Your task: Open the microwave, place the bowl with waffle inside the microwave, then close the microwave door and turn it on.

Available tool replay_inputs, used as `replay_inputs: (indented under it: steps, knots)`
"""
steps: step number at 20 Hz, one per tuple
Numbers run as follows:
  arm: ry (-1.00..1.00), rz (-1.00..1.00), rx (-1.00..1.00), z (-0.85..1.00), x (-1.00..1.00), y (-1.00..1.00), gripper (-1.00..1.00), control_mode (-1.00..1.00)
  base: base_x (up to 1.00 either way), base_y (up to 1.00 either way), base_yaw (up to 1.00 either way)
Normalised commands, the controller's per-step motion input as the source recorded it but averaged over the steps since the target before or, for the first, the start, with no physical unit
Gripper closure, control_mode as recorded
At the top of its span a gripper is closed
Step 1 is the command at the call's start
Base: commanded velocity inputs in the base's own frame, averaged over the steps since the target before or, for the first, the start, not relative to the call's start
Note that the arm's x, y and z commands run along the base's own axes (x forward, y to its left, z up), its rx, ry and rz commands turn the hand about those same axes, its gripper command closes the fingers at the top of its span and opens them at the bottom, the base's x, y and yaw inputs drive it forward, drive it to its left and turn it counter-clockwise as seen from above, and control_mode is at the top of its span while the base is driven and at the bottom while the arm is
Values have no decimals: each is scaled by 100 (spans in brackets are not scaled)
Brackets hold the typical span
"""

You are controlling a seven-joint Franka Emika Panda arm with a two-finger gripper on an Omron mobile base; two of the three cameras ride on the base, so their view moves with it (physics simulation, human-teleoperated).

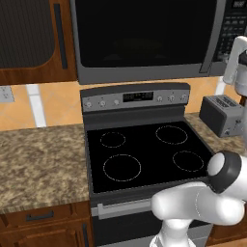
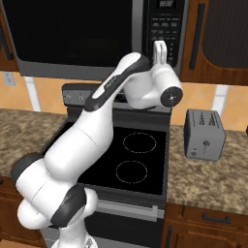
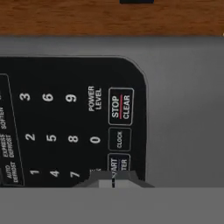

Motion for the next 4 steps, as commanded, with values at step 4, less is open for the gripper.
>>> replay_inputs:
  steps: [4]
  knots:
    - [-8,0,0,7,-100,-10,100,-100,0,0,0]
